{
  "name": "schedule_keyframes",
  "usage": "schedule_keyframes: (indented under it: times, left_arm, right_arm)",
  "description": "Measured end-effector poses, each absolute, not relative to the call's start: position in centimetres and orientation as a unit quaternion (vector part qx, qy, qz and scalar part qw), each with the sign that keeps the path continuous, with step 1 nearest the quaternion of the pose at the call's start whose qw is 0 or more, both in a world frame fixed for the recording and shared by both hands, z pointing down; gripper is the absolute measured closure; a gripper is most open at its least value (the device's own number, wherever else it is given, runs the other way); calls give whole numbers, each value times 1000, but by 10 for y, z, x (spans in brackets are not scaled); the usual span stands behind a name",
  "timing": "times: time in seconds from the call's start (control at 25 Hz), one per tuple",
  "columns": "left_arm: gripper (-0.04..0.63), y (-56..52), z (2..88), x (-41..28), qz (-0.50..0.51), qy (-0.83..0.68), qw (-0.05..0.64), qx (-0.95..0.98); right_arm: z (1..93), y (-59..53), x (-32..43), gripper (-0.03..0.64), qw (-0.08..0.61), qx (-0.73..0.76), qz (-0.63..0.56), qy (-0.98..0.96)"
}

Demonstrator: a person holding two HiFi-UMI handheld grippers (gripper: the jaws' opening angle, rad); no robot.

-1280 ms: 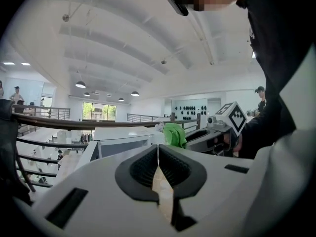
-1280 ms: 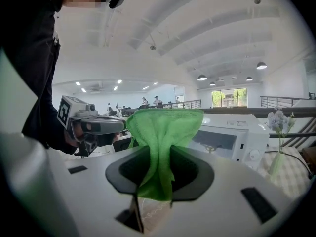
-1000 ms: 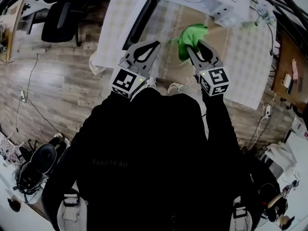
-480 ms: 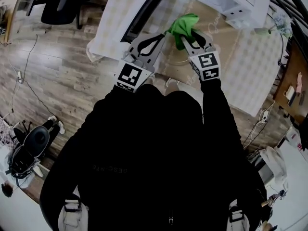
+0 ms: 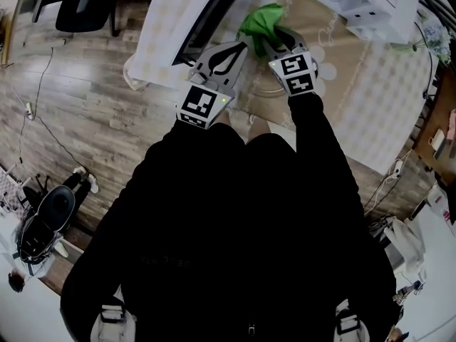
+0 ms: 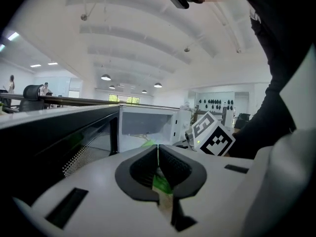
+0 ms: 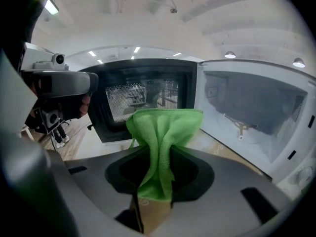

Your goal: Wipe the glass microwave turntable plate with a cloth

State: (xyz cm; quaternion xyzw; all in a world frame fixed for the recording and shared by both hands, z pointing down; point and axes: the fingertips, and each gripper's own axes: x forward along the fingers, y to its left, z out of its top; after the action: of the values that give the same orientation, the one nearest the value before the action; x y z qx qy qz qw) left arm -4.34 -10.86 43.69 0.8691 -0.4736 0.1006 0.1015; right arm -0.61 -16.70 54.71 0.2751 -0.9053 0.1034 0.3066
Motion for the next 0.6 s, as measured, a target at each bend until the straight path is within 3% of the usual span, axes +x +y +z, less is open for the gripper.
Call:
schedule_keyframes:
  times: [0.6]
  left_arm:
    - [574, -144, 464, -47, 96, -485, 124, 861]
  right_arm:
    - [615, -195, -30, 477, 374, 275, 79, -882]
